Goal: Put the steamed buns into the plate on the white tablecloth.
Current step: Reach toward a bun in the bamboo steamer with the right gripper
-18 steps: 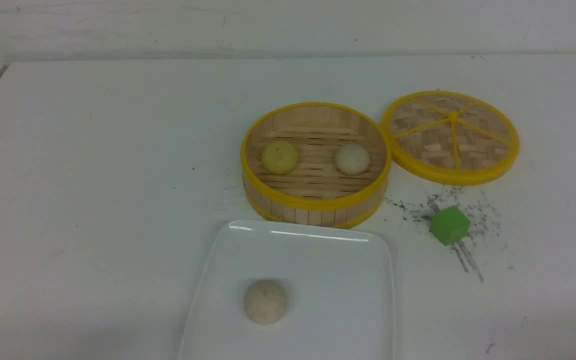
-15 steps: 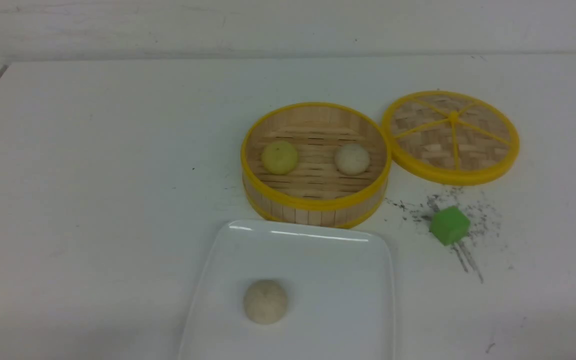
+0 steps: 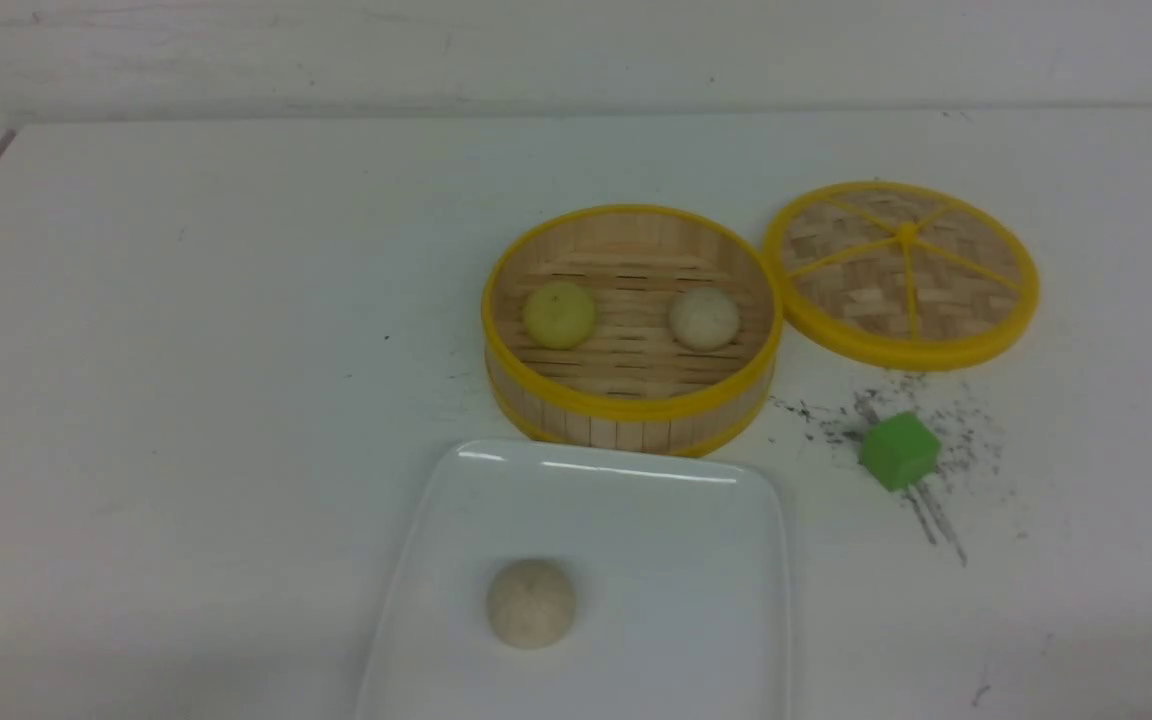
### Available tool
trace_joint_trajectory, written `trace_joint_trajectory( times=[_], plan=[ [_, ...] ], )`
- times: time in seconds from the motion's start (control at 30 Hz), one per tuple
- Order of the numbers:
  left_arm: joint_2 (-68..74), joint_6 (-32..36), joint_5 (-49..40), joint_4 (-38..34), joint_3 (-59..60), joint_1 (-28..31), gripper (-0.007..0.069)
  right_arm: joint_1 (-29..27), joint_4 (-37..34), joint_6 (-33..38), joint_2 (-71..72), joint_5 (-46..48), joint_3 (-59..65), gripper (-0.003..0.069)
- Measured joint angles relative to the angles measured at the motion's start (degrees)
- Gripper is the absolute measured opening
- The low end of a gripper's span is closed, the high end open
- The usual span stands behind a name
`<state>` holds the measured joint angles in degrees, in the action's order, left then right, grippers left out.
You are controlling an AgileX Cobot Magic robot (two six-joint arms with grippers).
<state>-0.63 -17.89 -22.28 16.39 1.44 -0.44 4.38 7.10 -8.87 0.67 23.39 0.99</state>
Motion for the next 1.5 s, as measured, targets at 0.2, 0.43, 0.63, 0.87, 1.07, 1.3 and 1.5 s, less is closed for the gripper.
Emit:
trace_joint_trajectory(
  times=[0.2,0.43,0.63,0.87,1.07,1.3,1.5],
  plan=[
    [0.00,0.00,0.00,0.00,0.00,0.00,0.0242,0.00,0.00,0.00,0.00,0.00,0.00,0.0240],
    [0.00,0.00,0.00,0.71,0.00,0.00,0.0242,0.00,0.00,0.00,0.00,0.00,0.00,0.0240],
    [0.00,0.00,-0.13,2.20,0.00,0.00,0.0242,0.00,0.00,0.00,0.00,0.00,0.00,0.0240],
    [0.00,0.00,-0.18,3.33,0.00,0.00,0.0242,0.00,0.00,0.00,0.00,0.00,0.00,0.0240],
    [0.00,-6.87,0.57,-3.75,0.00,0.00,0.0242,0.00,-1.22,-3.06,0.00,-1.07,0.12,0.0240],
    [0.00,-28.19,1.57,-27.26,0.06,0.00,0.0242,0.00,-24.84,-24.63,0.00,-4.50,0.45,0.0240],
    [0.00,-31.23,1.94,-29.58,0.15,0.00,0.0242,0.00,-30.27,-27.91,0.00,-5.92,0.45,0.0240]
  ],
)
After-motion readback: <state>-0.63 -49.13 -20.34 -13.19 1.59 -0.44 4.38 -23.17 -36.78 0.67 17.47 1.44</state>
